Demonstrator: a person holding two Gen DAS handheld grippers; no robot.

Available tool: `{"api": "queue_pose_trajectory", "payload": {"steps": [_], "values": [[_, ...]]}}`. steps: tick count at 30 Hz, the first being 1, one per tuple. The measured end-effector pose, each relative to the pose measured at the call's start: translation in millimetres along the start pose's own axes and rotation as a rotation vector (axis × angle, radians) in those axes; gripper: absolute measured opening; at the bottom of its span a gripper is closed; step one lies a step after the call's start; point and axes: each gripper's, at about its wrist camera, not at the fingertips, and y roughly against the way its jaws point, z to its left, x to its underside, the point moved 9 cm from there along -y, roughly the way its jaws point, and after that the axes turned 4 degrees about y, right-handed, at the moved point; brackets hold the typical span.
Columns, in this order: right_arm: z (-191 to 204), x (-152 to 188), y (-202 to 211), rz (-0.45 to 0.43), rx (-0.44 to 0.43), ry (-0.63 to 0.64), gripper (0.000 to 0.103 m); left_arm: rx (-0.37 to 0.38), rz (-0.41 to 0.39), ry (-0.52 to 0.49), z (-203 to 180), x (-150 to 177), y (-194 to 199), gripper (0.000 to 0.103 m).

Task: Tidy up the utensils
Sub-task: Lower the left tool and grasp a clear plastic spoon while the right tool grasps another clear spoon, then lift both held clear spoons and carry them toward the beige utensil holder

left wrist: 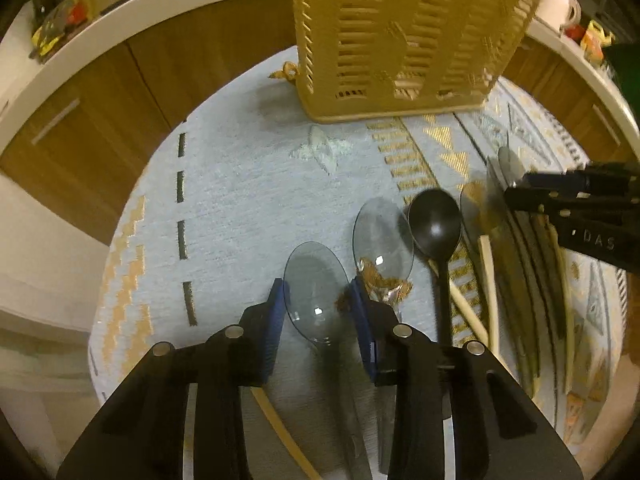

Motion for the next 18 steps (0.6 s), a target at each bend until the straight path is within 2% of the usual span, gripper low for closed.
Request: {"api": "queue_pose_trajectory", "payload": {"steps": [4,9,14,18], "values": [[-2,0,17,-0.070,-0.016,0.004,0.028,0.075,-0.079,0.063,13,-9,19,0.031],[4,-1,47,-0.197,-0.040,0.035,0.028,0.125,-0.209,0.116,19,-23,57,0.031],[11,4,86,-0.362,-0.047,0.057,0.028,0.165,-0.352,0.136,10,-35,95,0.031],[8,9,120,-0.482,-0.058,0.048,0.028,0.189,-0.461,0.145,-13,-49,118,0.031]]}}
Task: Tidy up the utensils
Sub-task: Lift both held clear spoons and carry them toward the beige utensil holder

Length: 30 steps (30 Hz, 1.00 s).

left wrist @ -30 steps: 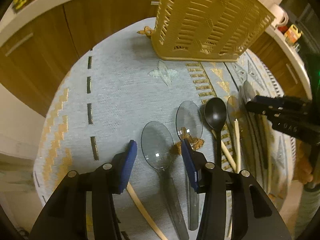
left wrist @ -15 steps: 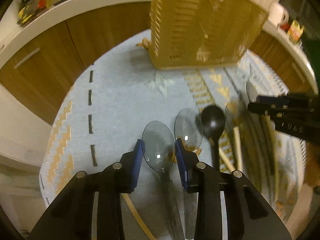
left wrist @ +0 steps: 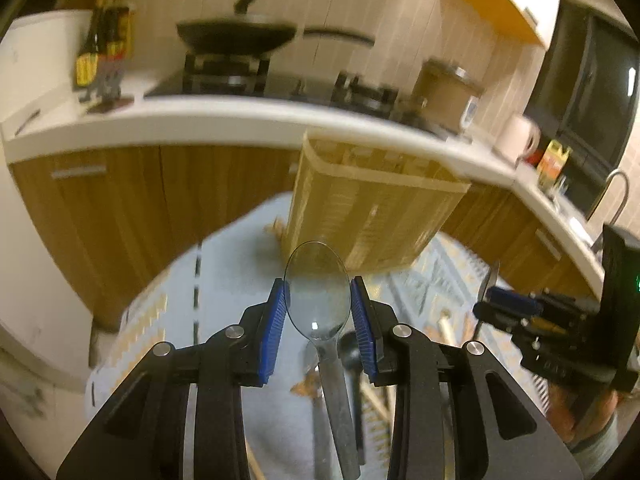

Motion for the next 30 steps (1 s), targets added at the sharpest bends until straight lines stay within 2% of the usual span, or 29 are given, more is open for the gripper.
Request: {"api": "queue_pose_trajectory", "payload": {"steps": [3,5,7,11,13,15,17,18,21,22,26,30], "values": [[-11,-15,26,-0.100,0.003,-0.027,0.028,0.017,-0.086,-0.007,-11,-20,18,0.031],[-14,-33,39,-0.157,-0.005,-0.042,0.017,0.009,-0.135,-0.016,-17,-38,27,0.031],[-18,-52,47,-0.203,-0.005,-0.052,0.016,0.024,-0.170,-0.016,-24,-54,35,0.031],[-22,-77,49,-0.229,0.005,-0.038,0.016,0.013,-0.213,-0.035,-32,-78,38,0.031],[-27,-79,41,-0.196,0.006,-0.041,0.017,0.018,-0.215,-0.039,-34,-80,38,0.031],[-34,-72,37,-0.161,-0.006,-0.071,0.024,0.025,-0.208,-0.039,-32,-77,35,0.031],[-49,-55,28,-0.111,-0.039,-0.126,0.060,0.020,-0.201,-0.041,-28,-73,31,0.031],[-57,-47,23,-0.091,-0.034,-0.152,0.064,0.021,-0.192,-0.038,-24,-71,28,0.031],[-89,-22,3,0.011,0.003,-0.255,0.064,0.037,-0.166,-0.015,-17,-66,20,0.031],[-104,-11,-8,0.074,0.014,-0.334,0.064,0.044,-0.157,-0.007,-15,-65,17,0.031],[-132,17,-46,0.213,-0.082,-0.607,0.060,0.056,-0.148,-0.017,-18,-60,12,0.031],[-143,28,-79,0.281,-0.017,-0.683,0.049,0.051,-0.152,-0.046,-19,-56,11,0.031]]}}
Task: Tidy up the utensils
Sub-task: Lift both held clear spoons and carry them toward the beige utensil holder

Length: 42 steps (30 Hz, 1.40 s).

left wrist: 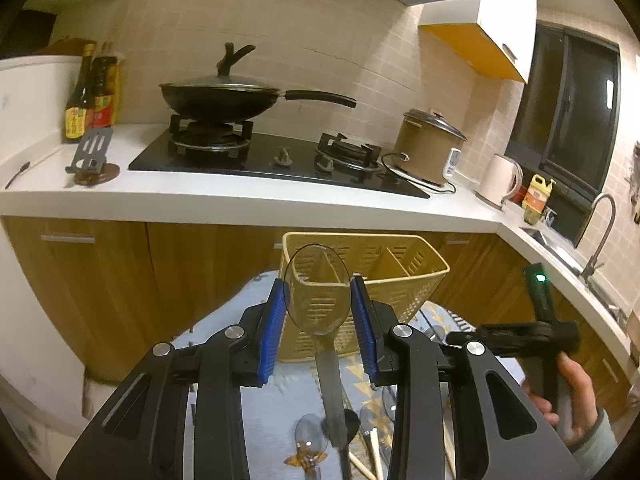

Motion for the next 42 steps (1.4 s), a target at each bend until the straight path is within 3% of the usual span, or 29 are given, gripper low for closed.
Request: {"api": "queue_pose_trajectory", "payload": {"steps": [2,11,12,13,14,15,23,30,34,36,38,42], "values": [[-4,-3,-12,0.008,0.024,-0.029,0.038,0.005,0.007,-0.002,4,3,-1,0.031],[-15,-28,-34,-0.063,0.139,-0.095,0.036,-0.002,0.017,0.018,30,10,0,0.031],[-15,-30,-36,-0.066,0.165,-0.080,0.031,-0.002,0.019,0.021,32,10,0,0.031],[-13,-32,-35,-0.066,0.175,-0.069,0.016,-0.003,0.020,0.025,35,10,0,0.031],[-12,-31,-39,-0.055,0.164,-0.063,0.008,-0.005,0.020,0.026,37,11,0,0.031],[-12,-31,-40,-0.059,0.160,-0.055,0.006,-0.007,0.019,0.027,38,11,0,0.031],[-18,-39,-37,-0.010,0.070,-0.030,0.004,-0.016,0.031,0.021,37,13,-1,0.031],[-20,-68,-32,0.018,0.226,0.201,0.004,-0.012,0.043,-0.001,24,18,-5,0.031],[-27,-69,-27,0.024,0.166,0.150,0.007,-0.011,0.051,-0.020,19,21,-9,0.031],[-32,-67,-24,0.026,0.121,0.070,0.022,-0.008,0.054,-0.023,17,22,-11,0.031],[-33,-65,-24,0.024,0.128,0.049,0.051,0.001,0.056,-0.020,16,22,-13,0.031],[-32,-65,-34,0.043,0.208,0.024,0.051,0.011,0.055,-0.027,13,25,-14,0.031]]}}
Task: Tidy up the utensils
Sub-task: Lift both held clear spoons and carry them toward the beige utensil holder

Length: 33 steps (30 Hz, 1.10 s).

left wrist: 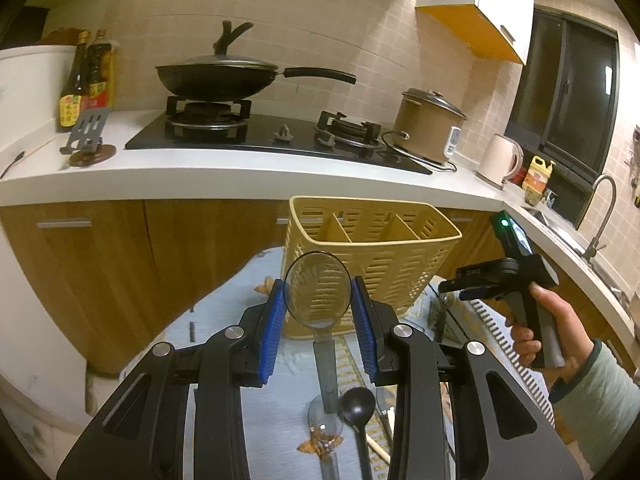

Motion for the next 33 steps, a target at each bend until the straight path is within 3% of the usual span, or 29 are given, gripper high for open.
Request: {"api": "queue_pose_trajectory", "payload": {"steps": [10,12,13,16,22,28,29,30,33], "values": [[15,3,-11,-0.018,0.229,0.021,0.051,0.003,-0.006,0.021,14,2,1,0.031],[21,3,-10,-0.036,0.262,0.058,0.044,0.004,-0.006,0.023,15,2,1,0.031],[24,4,-10,-0.039,0.265,0.080,0.033,0.004,-0.007,0.023,16,2,1,0.031],[31,7,-7,-0.051,0.285,0.142,0.028,-0.002,-0.006,0.022,17,1,0,0.031],[33,18,32,-0.172,0.156,0.154,0.026,-0.012,-0.020,0.016,17,-6,4,0.031],[47,35,107,-0.342,-0.031,0.192,0.026,-0.011,-0.068,0.023,7,-26,14,0.031],[50,36,118,-0.370,-0.051,0.201,0.010,-0.007,-0.079,0.022,4,-32,17,0.031],[55,37,134,-0.406,-0.080,0.218,0.005,-0.003,-0.093,0.021,1,-38,20,0.031],[64,35,169,-0.490,-0.123,0.233,0.005,0.014,-0.119,0.015,-9,-55,25,0.031]]}}
